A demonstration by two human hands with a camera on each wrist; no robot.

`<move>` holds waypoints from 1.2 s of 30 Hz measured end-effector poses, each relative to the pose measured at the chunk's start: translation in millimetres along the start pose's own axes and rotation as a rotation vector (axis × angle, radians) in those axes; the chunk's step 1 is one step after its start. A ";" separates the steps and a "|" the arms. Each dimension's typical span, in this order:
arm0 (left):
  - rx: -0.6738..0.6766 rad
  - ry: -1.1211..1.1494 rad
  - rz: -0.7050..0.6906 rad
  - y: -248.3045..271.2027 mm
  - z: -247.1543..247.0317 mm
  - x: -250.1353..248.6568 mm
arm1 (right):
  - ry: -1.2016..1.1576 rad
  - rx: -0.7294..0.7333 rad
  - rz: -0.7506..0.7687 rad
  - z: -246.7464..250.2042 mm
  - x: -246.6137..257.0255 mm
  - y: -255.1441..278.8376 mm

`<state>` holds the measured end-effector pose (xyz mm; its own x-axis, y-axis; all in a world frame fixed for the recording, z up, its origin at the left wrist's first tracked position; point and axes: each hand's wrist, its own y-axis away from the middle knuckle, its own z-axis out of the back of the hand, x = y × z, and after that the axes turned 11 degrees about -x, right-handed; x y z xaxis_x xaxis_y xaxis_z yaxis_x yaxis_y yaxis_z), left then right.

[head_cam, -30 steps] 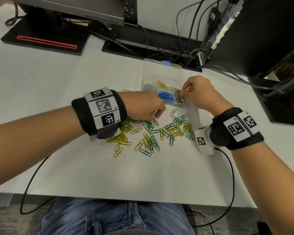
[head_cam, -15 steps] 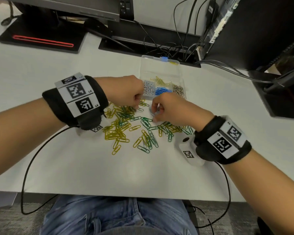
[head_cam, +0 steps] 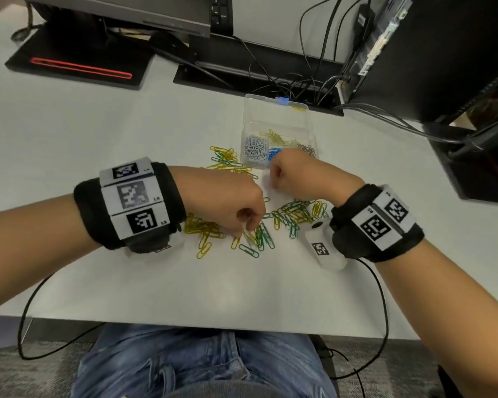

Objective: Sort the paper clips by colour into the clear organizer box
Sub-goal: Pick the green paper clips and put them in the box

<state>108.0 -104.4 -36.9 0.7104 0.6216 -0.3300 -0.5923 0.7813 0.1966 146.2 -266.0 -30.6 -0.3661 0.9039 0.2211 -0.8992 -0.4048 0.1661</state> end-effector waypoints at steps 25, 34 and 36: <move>-0.186 -0.130 0.129 -7.6 9.9 9.0 | -0.042 0.149 0.007 7.4 -6.8 49.1; -0.191 -0.085 0.073 -4.2 3.2 11.5 | 0.023 0.019 -0.052 7.0 -23.1 49.1; -0.155 -0.079 0.054 -3.9 4.3 10.3 | 0.007 0.023 -0.033 5.0 -21.7 51.7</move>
<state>119.3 -100.8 -37.1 0.7002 0.6695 -0.2477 -0.6775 0.7326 0.0650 108.9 -307.2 -22.0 -0.3378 0.9179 0.2081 -0.9053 -0.3774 0.1951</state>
